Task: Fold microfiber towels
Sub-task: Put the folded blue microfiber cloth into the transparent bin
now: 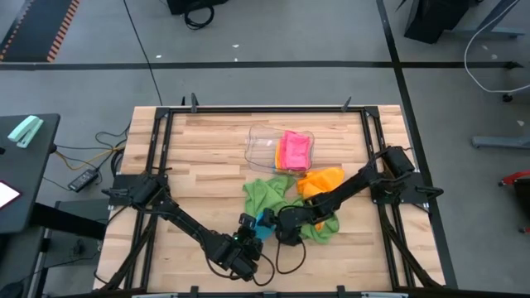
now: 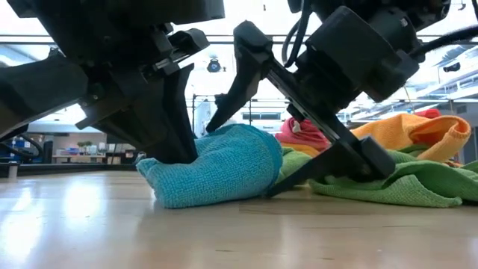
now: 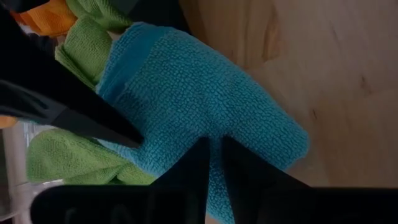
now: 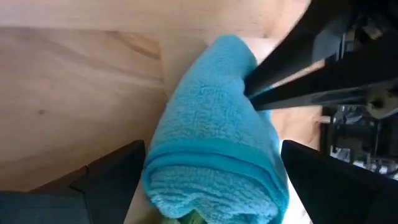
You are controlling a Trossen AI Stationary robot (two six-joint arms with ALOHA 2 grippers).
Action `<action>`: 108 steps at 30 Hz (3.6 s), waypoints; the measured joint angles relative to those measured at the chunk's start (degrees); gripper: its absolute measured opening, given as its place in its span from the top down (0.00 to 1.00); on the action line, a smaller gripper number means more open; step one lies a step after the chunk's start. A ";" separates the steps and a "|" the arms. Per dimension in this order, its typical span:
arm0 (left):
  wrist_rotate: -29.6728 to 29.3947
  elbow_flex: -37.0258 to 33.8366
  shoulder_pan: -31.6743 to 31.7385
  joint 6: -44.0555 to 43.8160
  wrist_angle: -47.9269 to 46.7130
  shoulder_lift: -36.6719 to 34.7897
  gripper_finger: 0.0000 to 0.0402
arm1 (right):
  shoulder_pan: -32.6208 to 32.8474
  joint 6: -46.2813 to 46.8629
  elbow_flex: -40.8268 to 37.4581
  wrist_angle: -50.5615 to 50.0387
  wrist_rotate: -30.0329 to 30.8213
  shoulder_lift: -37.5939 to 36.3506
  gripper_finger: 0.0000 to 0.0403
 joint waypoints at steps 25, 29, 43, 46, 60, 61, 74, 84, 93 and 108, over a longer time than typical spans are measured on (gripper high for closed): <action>-1.33 0.00 0.00 -0.20 1.44 0.00 0.85 | -1.41 -1.49 -0.02 -0.13 -2.92 0.00 0.45; -1.28 -0.05 -0.34 0.70 1.12 -0.42 0.85 | -1.41 2.85 -0.02 0.02 -2.92 0.02 0.57; -1.06 0.20 -6.48 -10.16 -6.02 -6.96 0.73 | -2.28 28.09 -0.02 1.10 -5.46 0.02 0.76; -0.88 0.17 -6.98 -14.69 -8.48 -6.49 0.61 | -2.52 34.60 -0.02 1.62 -5.81 -0.15 0.76; -3.74 0.15 -3.57 -21.82 -7.41 -1.52 0.20 | -2.52 49.03 -0.02 4.64 -6.16 -0.24 0.75; -4.01 0.15 -3.11 -22.23 -7.29 -1.51 0.20 | -2.52 49.25 -0.02 4.81 -6.11 -0.24 0.75; -4.38 0.20 0.37 -24.17 -6.57 -1.16 0.28 | -0.56 51.74 -0.02 5.19 -4.41 -2.64 0.75; -2.11 0.17 0.97 -17.06 -3.04 -1.16 0.41 | 2.85 51.30 -0.02 5.52 -0.11 -4.25 0.75; -1.88 0.17 1.14 -13.10 -2.10 -1.16 0.60 | 3.53 54.70 -0.02 4.19 0.23 -4.52 0.74; -1.70 0.15 2.02 -6.41 -4.27 -2.57 0.77 | 3.49 61.88 0.00 -15.76 0.80 -14.15 0.40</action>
